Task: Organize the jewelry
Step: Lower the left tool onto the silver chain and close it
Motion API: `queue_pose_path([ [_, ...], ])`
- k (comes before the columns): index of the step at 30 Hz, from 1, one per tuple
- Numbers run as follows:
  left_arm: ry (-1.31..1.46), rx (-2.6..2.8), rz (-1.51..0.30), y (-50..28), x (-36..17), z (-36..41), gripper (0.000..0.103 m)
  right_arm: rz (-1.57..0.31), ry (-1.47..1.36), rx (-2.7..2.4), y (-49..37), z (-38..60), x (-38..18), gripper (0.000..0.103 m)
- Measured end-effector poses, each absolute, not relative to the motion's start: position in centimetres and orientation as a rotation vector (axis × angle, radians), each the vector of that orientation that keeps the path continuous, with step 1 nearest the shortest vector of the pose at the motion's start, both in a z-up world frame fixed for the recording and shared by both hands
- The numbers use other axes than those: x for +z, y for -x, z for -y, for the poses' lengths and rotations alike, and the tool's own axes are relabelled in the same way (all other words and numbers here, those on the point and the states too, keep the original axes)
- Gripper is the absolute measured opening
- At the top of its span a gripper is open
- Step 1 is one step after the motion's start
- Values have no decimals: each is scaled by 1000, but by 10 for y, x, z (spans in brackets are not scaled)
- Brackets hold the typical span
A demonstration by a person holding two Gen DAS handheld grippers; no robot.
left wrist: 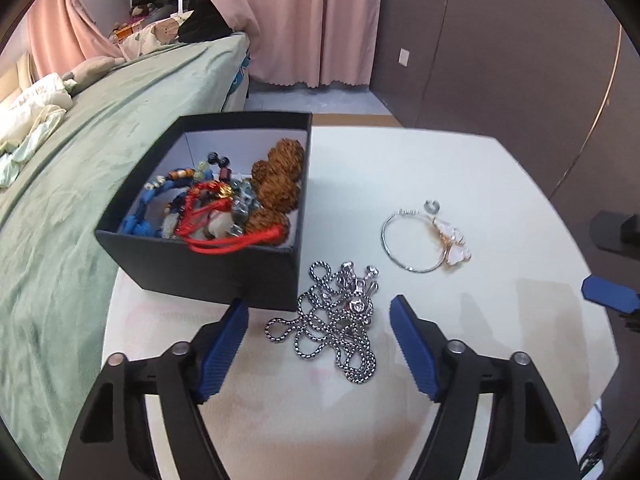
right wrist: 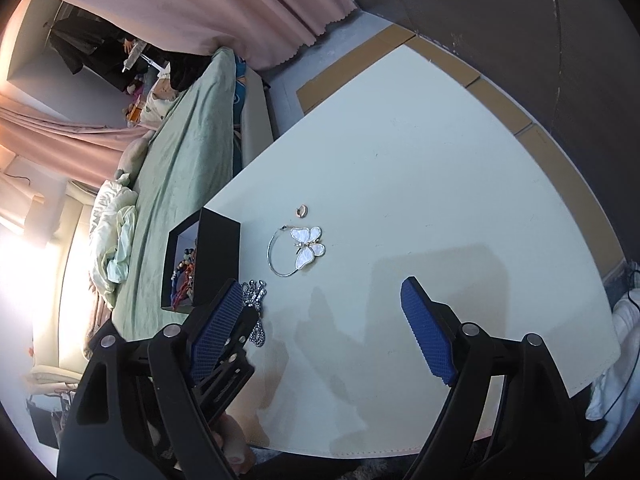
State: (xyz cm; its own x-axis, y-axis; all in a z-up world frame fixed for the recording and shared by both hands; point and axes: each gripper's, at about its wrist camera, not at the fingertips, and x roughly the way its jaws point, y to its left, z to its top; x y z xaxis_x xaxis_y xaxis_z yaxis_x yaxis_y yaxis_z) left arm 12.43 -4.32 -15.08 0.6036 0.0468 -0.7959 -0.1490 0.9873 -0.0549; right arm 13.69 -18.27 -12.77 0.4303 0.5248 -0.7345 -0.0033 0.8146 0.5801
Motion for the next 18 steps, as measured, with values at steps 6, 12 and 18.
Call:
queue_pose_path([
  [6, 24, 137, -922, -126, -156, 56, 16, -1094, -530, 353, -143, 174, -128, 81],
  [12, 118, 52, -951, -125, -148, 44, 5, -1111, -514, 343, -149, 169, -133, 81],
  [18, 199, -14, -897, -118, -120, 34, 3, -1111, -469, 335, -159, 158, -136, 81],
])
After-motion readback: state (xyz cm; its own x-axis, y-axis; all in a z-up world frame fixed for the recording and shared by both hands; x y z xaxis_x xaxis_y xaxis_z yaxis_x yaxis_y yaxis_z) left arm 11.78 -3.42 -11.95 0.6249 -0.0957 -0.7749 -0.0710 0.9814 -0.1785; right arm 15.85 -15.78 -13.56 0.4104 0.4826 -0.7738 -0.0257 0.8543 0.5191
